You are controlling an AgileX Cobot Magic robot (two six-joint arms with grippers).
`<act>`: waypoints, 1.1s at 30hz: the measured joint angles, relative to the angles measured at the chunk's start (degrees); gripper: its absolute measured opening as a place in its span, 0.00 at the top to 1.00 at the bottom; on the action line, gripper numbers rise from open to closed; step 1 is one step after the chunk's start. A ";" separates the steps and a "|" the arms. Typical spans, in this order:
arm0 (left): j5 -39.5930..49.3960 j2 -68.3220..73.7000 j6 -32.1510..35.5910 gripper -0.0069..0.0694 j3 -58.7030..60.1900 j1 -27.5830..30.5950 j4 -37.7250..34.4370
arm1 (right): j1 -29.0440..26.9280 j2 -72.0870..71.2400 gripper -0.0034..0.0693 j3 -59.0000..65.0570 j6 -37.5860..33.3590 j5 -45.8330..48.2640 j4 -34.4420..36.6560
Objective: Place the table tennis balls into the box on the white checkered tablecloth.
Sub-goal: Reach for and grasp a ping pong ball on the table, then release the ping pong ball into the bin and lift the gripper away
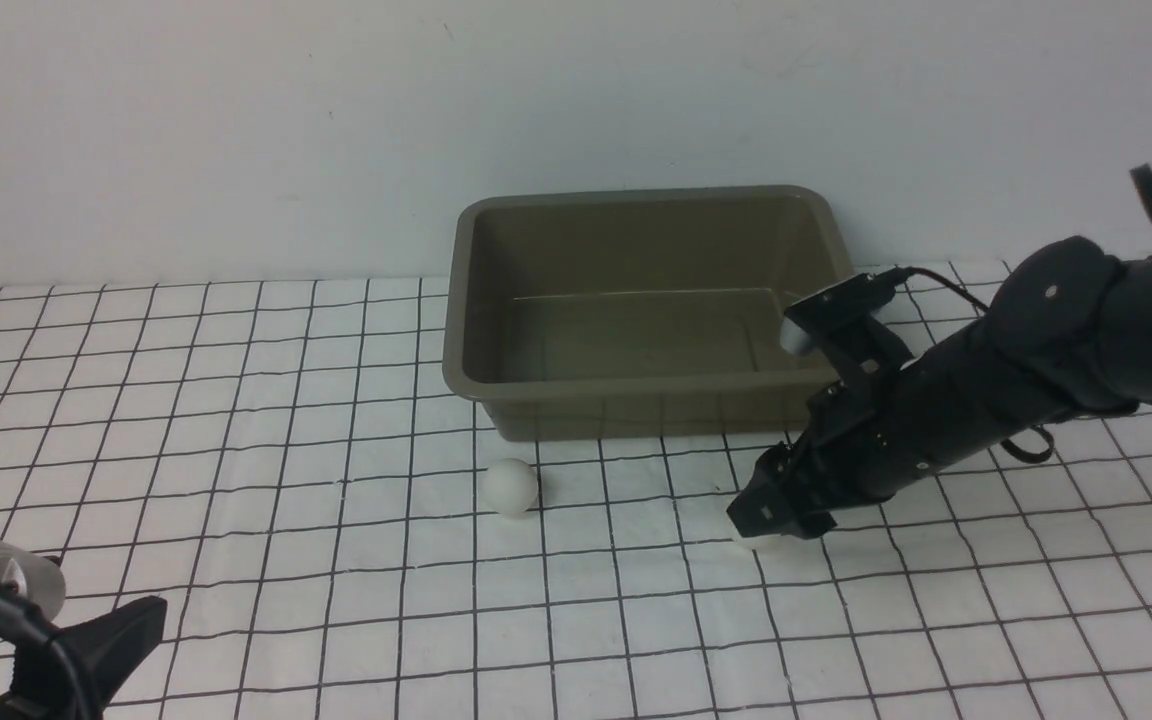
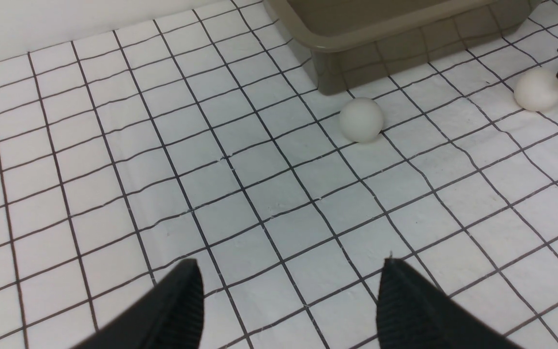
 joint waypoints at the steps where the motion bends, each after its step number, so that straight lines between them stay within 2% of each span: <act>1: 0.00 0.00 0.00 0.34 0.00 0.00 0.00 | 0.06 0.69 0.36 -0.46 0.00 -0.14 0.00; 10: 0.00 0.00 0.00 0.34 0.00 0.00 0.00 | 0.06 6.17 0.36 -2.72 0.00 -1.62 0.00; 13: 0.00 0.00 0.00 0.34 0.00 0.00 0.00 | 0.06 6.22 0.45 -2.72 0.51 -1.62 0.00; 18: 0.05 0.00 0.00 0.34 0.00 0.00 0.00 | 0.06 2.53 0.46 -2.72 0.57 -1.31 -1.83; 22: 0.05 0.00 0.00 0.34 0.00 0.00 0.00 | 0.06 -4.97 0.46 -2.72 1.03 1.71 -3.64; 25: 0.10 0.00 0.00 0.34 0.00 0.00 -0.35 | 0.06 -10.41 0.46 -3.17 0.74 0.54 -3.44; 29: 0.62 0.27 0.90 0.34 0.00 0.00 -1.79 | 0.06 -11.40 0.46 -7.94 0.58 -3.03 -3.04; 33: 2.44 1.57 2.76 0.34 0.00 0.00 -2.40 | 0.06 -6.88 0.46 -15.01 0.12 -2.05 -3.52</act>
